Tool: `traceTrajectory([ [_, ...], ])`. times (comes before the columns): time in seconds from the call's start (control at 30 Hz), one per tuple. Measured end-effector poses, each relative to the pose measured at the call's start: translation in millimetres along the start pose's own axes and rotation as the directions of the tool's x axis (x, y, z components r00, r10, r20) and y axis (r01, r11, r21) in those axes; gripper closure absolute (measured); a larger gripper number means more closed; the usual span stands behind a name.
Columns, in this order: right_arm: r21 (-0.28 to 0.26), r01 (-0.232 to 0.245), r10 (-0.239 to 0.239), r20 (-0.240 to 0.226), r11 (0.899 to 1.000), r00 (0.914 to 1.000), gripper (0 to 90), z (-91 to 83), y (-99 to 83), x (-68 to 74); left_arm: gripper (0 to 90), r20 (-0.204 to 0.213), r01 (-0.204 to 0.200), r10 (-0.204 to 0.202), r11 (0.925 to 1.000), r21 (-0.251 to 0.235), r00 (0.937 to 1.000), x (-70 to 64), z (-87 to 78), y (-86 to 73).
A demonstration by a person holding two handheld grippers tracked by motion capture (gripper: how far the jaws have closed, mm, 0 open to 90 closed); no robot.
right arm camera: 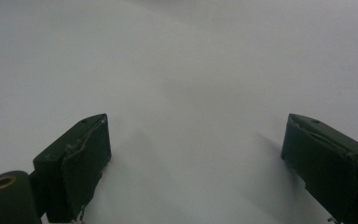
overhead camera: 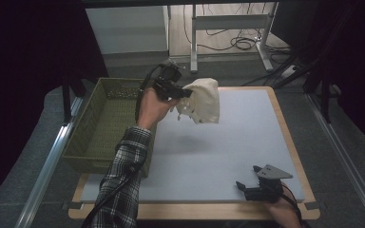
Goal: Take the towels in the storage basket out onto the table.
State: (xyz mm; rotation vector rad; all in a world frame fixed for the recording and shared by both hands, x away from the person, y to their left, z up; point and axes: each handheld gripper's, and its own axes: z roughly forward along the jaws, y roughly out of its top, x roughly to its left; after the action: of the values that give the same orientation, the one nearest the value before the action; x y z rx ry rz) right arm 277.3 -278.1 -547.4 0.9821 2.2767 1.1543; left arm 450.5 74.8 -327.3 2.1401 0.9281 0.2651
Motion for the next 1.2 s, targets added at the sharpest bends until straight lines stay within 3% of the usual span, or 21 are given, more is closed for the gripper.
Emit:
traceTrajectory([
  [0.53,0.0,0.001,-0.001,0.001,1.0,1.0,8.2,-0.1,0.0,0.0,81.6,0.022,-0.013,0.012,0.998,0.062,0.9997,-15.1,55.8,-6.9],
  [0.73,-0.001,0.0,0.0,0.0,1.0,1.0,8.2,-0.2,0.0,-0.2,81.2,0.025,-0.023,0.021,0.9951,0.096,0.9995,-19.8,85.6,-17.6],
  [1.2,0.0,0.002,-0.002,-0.001,1.0,1.0,8.3,-0.3,-0.1,-0.3,79.0,0.028,-0.04,0.036,0.9886,0.145,0.999,-28.9,132.0,-41.3],
])
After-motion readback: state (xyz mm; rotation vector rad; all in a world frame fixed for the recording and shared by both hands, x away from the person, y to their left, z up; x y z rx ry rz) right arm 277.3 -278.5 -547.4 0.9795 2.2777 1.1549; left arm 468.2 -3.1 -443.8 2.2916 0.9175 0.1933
